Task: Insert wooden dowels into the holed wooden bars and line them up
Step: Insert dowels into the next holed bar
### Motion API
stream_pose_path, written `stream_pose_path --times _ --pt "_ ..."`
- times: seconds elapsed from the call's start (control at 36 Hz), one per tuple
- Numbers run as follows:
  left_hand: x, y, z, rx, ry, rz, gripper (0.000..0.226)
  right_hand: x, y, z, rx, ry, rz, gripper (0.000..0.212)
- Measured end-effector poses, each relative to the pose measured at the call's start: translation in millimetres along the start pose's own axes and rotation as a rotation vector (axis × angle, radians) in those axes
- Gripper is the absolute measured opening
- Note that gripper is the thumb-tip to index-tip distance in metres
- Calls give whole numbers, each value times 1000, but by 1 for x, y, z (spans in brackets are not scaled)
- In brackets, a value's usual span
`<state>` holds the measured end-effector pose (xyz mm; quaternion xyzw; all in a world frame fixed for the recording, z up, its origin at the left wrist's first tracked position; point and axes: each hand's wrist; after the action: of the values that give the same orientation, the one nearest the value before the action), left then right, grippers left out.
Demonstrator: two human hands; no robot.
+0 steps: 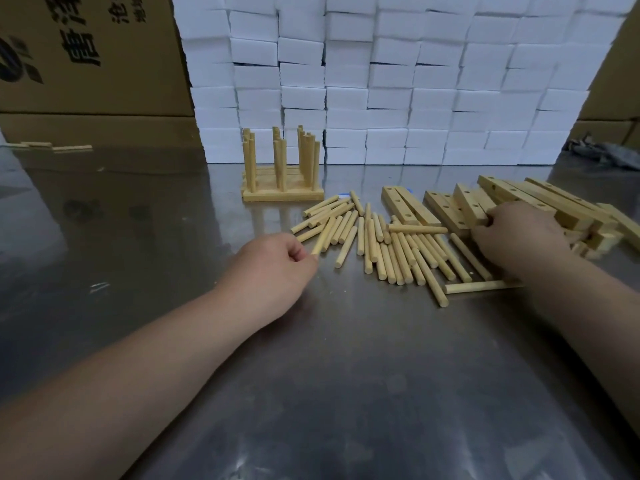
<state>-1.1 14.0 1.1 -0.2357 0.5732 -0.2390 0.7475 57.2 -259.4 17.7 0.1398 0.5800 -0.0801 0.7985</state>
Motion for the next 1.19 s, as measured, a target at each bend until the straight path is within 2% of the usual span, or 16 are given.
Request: stream_pose_path --times 0.11,0.25,0.33,0.42,0.58,0.69,0.75,0.86,0.94,1.03,1.19 --pt "-1 1 -1 6 -4 -16 23 3 0 3 32 0 24 23" --pt "0 2 -1 6 7 -28 23 13 0 10 -40 -98 6 36" --pt "0 2 -2 13 25 -38 22 19 1 12 -134 9 3 53" --pt "-1 2 -2 17 29 -45 22 20 1 14 -160 -8 11 44" --pt "-1 2 -2 18 15 -42 21 15 3 10 -106 -123 21 15" --pt "0 3 -1 21 2 -62 21 6 6 3 -15 -133 113 34" --pt "0 2 -2 23 -6 -78 22 1 8 0 -10 -161 154 37" --pt "-1 1 -2 38 -50 -118 22 -13 15 -6 -70 -310 198 40" --pt "-3 0 -3 45 -77 -151 20 -25 27 -19 -149 -382 417 44" --pt "-3 -2 -5 71 -89 -198 19 -33 38 -38 -109 -180 860 48" --pt "-6 -5 -7 155 -126 -237 18 -42 62 -69 74 480 1697 34"
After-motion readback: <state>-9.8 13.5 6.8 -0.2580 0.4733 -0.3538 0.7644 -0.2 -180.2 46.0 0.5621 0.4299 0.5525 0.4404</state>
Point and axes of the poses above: each hand's wrist, its own z-axis towards the middle knuckle, its own x-axis out of the palm, y = z × x, and after that the axes turned 3 degrees about z, right-handed
